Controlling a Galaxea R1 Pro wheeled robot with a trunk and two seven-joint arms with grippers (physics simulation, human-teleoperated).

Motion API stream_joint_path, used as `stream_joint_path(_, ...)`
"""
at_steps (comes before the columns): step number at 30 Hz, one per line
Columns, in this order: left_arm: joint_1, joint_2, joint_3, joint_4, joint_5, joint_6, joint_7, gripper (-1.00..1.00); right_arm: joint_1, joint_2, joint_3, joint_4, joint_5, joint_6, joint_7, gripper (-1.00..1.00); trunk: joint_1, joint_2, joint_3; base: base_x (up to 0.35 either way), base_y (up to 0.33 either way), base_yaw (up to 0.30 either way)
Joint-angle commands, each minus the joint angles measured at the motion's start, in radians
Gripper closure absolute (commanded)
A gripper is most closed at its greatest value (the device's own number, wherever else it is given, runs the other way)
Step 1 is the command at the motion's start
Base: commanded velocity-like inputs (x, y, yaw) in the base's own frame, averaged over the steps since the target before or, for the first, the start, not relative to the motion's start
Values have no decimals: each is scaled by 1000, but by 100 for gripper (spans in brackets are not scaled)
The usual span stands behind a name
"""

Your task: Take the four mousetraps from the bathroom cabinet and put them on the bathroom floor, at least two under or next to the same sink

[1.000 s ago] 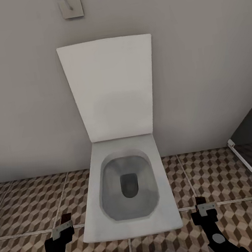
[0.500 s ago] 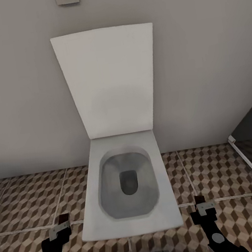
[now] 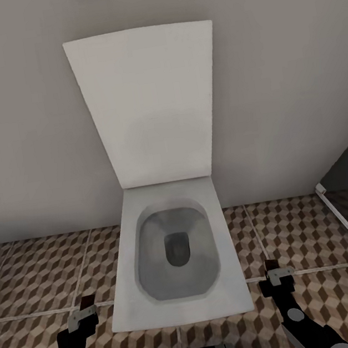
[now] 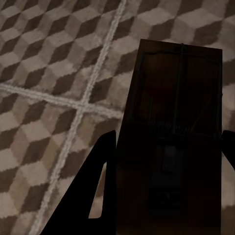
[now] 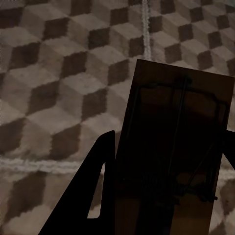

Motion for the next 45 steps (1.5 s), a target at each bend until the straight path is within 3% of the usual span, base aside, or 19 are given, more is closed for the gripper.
stream_joint_path(1, -1, 1, -9, -1, 6, -4, 10, 100, -1, -1, 5, 1, 5, 0, -5, 100, 0, 0, -1, 0, 0, 0)
stream_joint_path(7, -1, 0, -9, -1, 6, -4, 10, 100, -1, -1, 2, 1, 4, 0, 35, 100, 0, 0, -1, 0, 0, 0)
stream_joint_path(15, -1, 2, -8, -1, 6, -4, 10, 100, -1, -1, 2, 1, 5, 0, 38, 100, 0, 0, -1, 0, 0, 0)
stream_joint_path(28, -1, 5, -7, -1, 6, -5, 18, 100, -1, -1, 1, 4, 2, 0, 38, 100, 6, -3, -51, 0, 0, 0)
stream_joint_path(39, -1, 7, -7, -2, 6, -8, 17, 100, -1, -1, 1, 5, 2, 0, 38, 100, 6, -3, -51, 0, 0, 0)
stream_joint_path(45, -1, 7, 40, -2, 6, -10, 13, 100, -1, -1, 1, 6, 2, 0, 38, 100, 6, -3, -51, 0, 0, 0)
